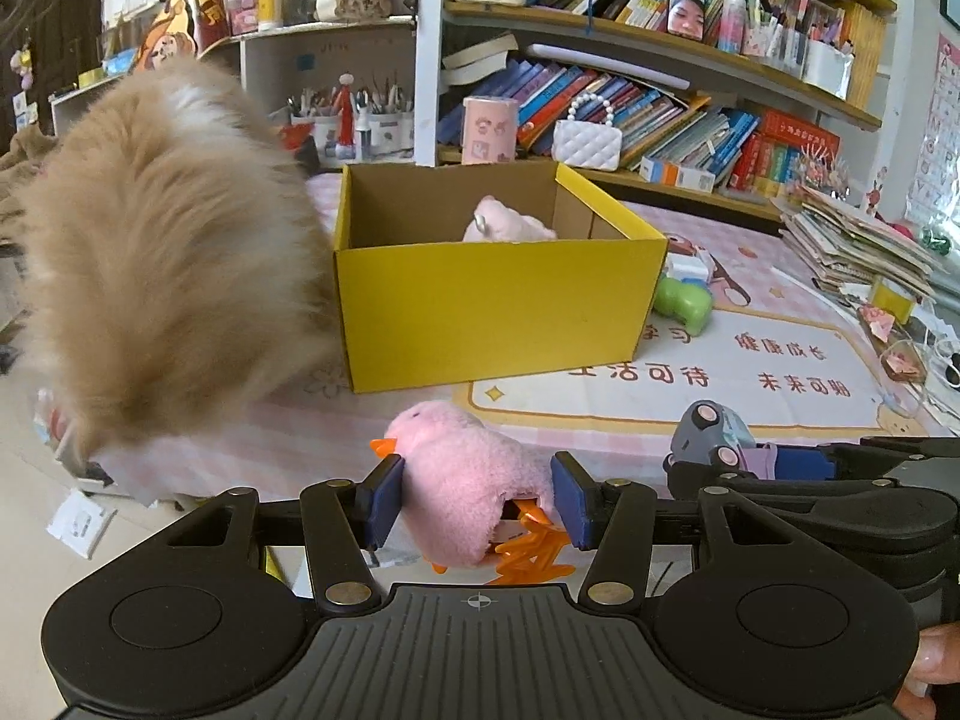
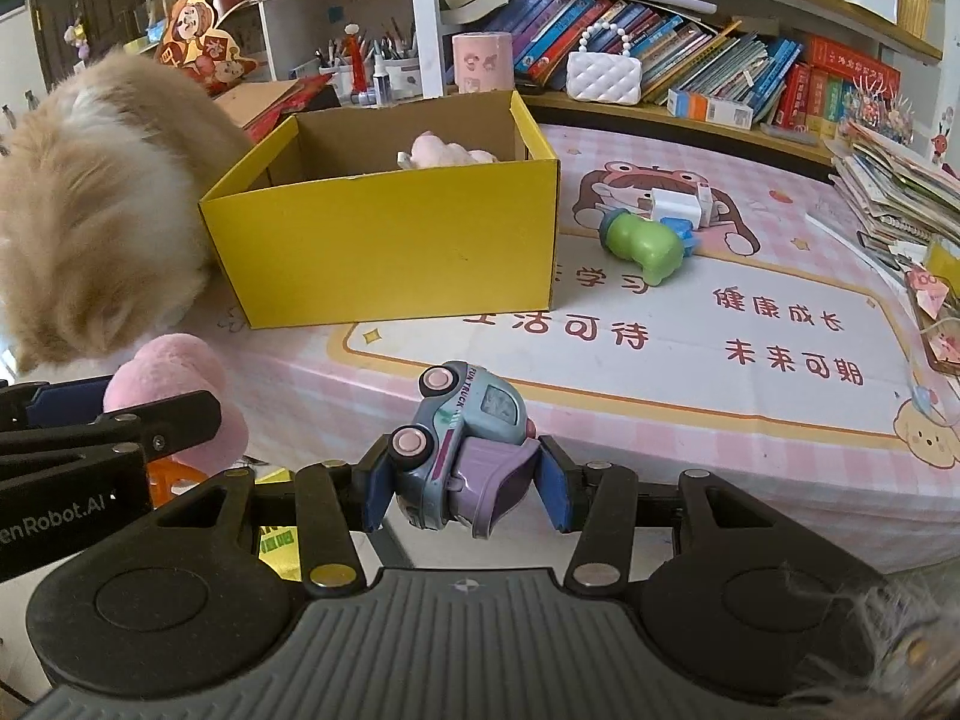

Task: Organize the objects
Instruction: 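Carry the pink chick and toy car over the yellow box with both tools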

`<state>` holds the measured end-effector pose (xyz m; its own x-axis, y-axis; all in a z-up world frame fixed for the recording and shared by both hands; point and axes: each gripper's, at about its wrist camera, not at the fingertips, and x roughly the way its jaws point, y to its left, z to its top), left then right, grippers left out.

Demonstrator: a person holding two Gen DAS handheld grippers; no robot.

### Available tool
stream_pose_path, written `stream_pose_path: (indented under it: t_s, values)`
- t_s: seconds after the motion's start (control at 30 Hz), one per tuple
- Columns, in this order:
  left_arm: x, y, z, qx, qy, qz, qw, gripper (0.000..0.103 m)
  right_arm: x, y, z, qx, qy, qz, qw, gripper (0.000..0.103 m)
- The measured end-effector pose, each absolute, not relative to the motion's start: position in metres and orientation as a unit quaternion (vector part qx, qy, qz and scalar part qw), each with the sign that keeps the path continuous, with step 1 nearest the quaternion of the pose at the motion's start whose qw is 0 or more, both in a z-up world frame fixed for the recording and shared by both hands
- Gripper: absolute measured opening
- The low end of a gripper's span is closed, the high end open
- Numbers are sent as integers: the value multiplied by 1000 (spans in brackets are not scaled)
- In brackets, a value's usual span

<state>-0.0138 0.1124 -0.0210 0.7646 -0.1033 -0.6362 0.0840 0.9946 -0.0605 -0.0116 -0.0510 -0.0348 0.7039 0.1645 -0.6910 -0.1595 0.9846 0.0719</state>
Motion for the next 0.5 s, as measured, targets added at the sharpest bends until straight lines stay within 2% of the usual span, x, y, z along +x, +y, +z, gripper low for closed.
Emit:
stream_pose_path:
  t_s: [0.5]
  values:
    - [-7,100,-21,-17,336,-70,939,51,-10,-62,-32,-5,369,72,927,46]
